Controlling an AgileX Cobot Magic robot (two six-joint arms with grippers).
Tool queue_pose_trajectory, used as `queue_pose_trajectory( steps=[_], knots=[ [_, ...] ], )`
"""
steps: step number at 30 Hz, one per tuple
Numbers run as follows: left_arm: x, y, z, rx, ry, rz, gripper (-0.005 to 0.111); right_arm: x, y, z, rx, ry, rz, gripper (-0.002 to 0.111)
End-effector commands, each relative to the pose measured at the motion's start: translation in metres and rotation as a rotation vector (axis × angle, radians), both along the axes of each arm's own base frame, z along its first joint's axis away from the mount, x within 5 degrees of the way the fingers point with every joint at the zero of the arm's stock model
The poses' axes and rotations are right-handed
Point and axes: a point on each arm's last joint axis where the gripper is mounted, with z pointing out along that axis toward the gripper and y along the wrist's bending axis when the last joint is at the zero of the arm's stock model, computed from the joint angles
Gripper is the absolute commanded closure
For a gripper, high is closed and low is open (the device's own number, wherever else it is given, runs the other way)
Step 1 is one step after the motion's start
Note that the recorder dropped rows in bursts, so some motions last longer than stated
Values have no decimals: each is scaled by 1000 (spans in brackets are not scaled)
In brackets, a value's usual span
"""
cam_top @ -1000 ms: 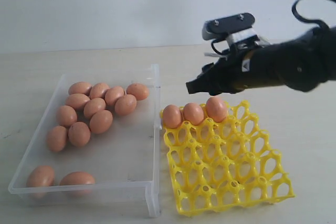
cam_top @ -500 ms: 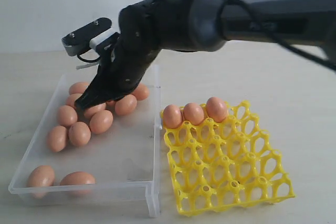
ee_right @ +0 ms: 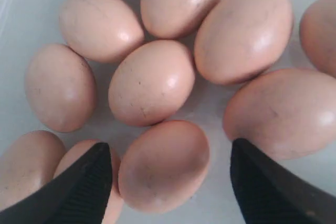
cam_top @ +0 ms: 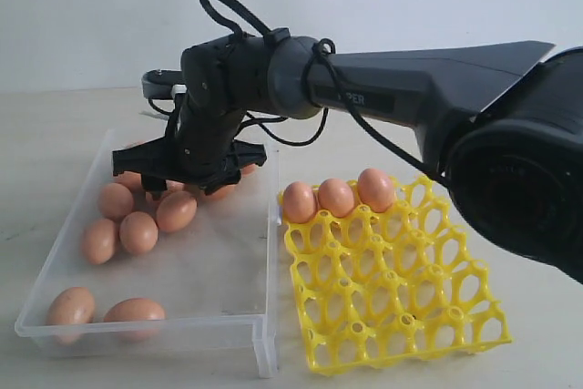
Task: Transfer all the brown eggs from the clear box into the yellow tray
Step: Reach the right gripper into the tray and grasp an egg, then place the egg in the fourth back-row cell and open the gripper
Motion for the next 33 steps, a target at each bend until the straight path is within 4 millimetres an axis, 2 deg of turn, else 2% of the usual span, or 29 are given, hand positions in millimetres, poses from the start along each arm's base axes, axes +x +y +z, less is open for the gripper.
queue_pose_trajectory(
  steps=[1, 7, 12, 15, 18, 19, 20, 21, 22, 23, 25, 26, 27, 28, 29, 30, 31, 33],
  knots=[
    [0, -1, 2, -7, -19, -7, 107, 3, 1, -9, 22, 25, -26, 45],
    [0, -1, 2, -7, -19, -7, 107, 3, 4, -27, 30, 59, -36, 45],
    [0, -1, 2, -7, -19, -7, 107, 8, 7, -29, 72, 17, -46, 45],
    [0, -1, 2, -7, -19, -7, 107, 8, 7, -28, 76, 10, -46, 49],
    [0, -1, 2, -7, -19, -7, 107, 7, 6, -29, 54, 7, -17, 67],
    [0, -1, 2, -7, -19, -7, 107, 5, 4, -31, 11, 21, 34, 82],
    [0, -1, 2, -7, -19, -7, 107, 3, 3, -32, -5, 29, 52, 88],
    [0, -1, 2, -7, -19, -7, 107, 2, 2, -33, -34, 31, 94, 105],
    [0, -1, 2, -7, -19, -7, 107, 2, 2, -31, -40, 20, 111, 108],
    [0, -1, 2, -7, -19, -7, 107, 4, 1, -22, -48, -22, 132, 108],
    [0, -1, 2, -7, -19, -7, 107, 8, -4, 6, -75, -138, 162, 108],
    [0, -1, 2, -7, -19, -7, 107, 9, -12, 26, -113, -233, 175, 108],
    [0, -1, 2, -7, -19, -7, 107, 9, -16, 33, -122, -275, 177, 108],
    [0, -1, 2, -7, -19, -7, 107, 4, -28, 47, -95, -365, 184, 108],
    [0, -1, 2, -7, -19, -7, 107, 0, -35, 53, -64, -405, 185, 108],
    [0, -1, 2, -7, -19, -7, 107, -7, -51, 60, 17, -483, 170, 108],
    [0, -1, 2, -7, -19, -7, 107, -12, -62, 62, 48, -520, 170, 108],
    [0, -1, 2, -7, -19, -7, 107, -30, -104, 59, 97, -606, 169, 108]
  ],
)
